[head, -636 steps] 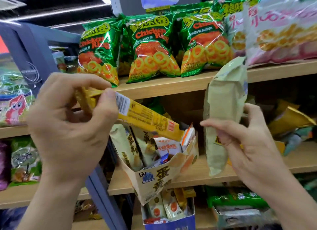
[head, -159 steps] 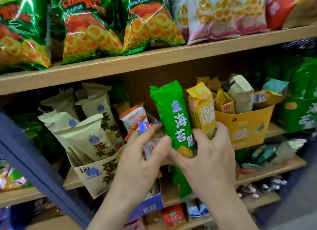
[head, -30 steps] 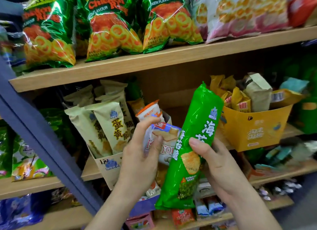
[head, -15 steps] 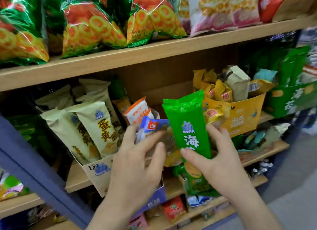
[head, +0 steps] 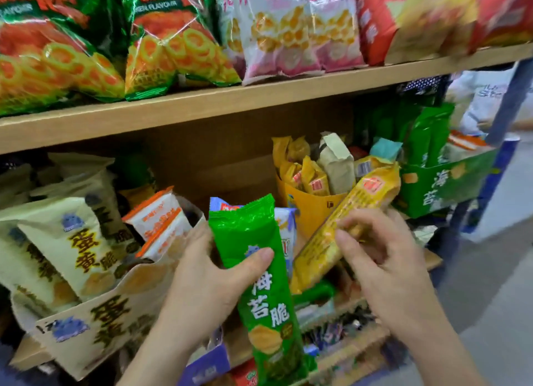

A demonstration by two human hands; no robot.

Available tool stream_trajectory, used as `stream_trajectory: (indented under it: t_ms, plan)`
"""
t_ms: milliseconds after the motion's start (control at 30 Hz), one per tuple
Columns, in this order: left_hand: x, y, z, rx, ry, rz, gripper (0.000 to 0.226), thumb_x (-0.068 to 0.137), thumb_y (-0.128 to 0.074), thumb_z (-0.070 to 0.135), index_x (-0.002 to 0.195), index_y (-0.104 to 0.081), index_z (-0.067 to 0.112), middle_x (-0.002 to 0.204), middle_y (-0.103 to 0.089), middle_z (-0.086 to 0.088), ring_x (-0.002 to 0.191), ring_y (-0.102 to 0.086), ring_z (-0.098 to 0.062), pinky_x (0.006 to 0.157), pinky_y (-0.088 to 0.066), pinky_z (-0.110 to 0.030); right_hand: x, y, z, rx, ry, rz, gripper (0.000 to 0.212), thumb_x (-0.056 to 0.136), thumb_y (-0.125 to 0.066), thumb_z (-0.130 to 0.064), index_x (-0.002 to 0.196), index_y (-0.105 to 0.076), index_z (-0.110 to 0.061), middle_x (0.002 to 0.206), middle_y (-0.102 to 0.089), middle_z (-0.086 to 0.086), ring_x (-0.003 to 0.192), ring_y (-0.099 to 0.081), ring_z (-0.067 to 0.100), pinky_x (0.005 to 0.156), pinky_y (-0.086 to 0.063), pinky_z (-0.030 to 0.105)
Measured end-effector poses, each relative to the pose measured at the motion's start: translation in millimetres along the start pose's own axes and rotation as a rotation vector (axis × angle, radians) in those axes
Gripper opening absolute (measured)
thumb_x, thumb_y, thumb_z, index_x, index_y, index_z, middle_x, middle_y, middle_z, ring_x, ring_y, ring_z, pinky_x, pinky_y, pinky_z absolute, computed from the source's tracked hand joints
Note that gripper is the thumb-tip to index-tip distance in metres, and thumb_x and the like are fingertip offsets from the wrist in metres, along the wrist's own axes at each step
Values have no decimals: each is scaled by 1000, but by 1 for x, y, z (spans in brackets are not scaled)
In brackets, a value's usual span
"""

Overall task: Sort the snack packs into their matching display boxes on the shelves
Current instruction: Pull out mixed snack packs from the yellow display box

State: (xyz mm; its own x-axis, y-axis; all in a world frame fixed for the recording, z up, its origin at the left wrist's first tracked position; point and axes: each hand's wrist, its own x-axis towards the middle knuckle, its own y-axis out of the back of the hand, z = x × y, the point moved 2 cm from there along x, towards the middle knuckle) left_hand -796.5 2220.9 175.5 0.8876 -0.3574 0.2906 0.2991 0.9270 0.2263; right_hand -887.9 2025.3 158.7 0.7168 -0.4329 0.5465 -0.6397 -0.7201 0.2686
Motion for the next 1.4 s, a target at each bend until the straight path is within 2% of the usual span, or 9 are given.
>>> stream_trajectory:
  t_ms: [167,333,567,700,967,1100,1200,1300,1400]
  plan:
    - [14,-42,9,30,-21,-9,38,62,-89,46,92,-69,33,93,-75,8,82,-72,-9,66,-56,-18,53,61,21,155,44,-105,79,87,-66,0,124,-36,-63,109,-55,-16,87,-68,21,76,-58,26]
    - [22,-61,15,84,-68,-138,51,57,-89,24,97,-60,37,93,-72,6,79,-72,-19,63,-58,-26,99,91,39,335,123,-86,109,83,-64,16,146,-9,-54,100,-63,-1,83,-71,19,74,-61,33]
    - [55,-90,18,423,24,-510,109,74,-83,9,140,-16,64,115,-69,4,89,-72,-16,82,-57,-38,143,74,60,346,8,-412,77,58,-69,-3,130,-56,-27,102,-71,-1,91,-70,9,78,-56,23]
    - [72,-101,12,667,28,-517,99,69,-83,24,137,-21,61,101,-69,3,70,-67,-12,66,-56,-41,145,61,65,381,19,-512,60,59,-68,-4,112,-61,-31,106,-69,-1,95,-69,15,83,-56,22]
    - [71,-76,3,805,97,-369,80,60,-82,45,119,-30,56,101,-63,12,81,-67,-7,68,-57,-40,144,60,67,722,-22,-556,91,65,-86,-6,143,-43,-23,105,-71,3,97,-72,25,80,-59,37]
    - [64,-54,8,856,140,-338,77,64,-84,41,109,-26,65,100,-62,17,80,-65,-1,67,-56,-34,143,64,53,955,-28,-453,81,68,-79,-18,141,-44,-15,107,-65,10,108,-64,44,78,-58,43]
    - [60,-51,11,884,145,-346,83,64,-84,42,111,-21,67,96,-62,19,81,-63,4,67,-55,-28,145,67,41,978,31,-259,90,76,-71,-6,151,-25,-24,103,-63,9,102,-64,35,77,-58,44]
    - [56,-50,11,812,156,-345,89,68,-85,33,117,-22,71,94,-66,15,77,-68,-5,64,-58,-33,146,70,31,803,247,-57,93,83,-74,-3,151,-13,-21,118,-60,10,103,-61,30,88,-55,54]
    - [50,-46,13,683,173,-343,94,70,-85,21,122,-25,72,99,-68,15,76,-71,-16,65,-60,-41,144,69,21,532,429,47,87,86,-69,5,144,-9,-19,110,-58,-17,93,-63,15,87,-57,44]
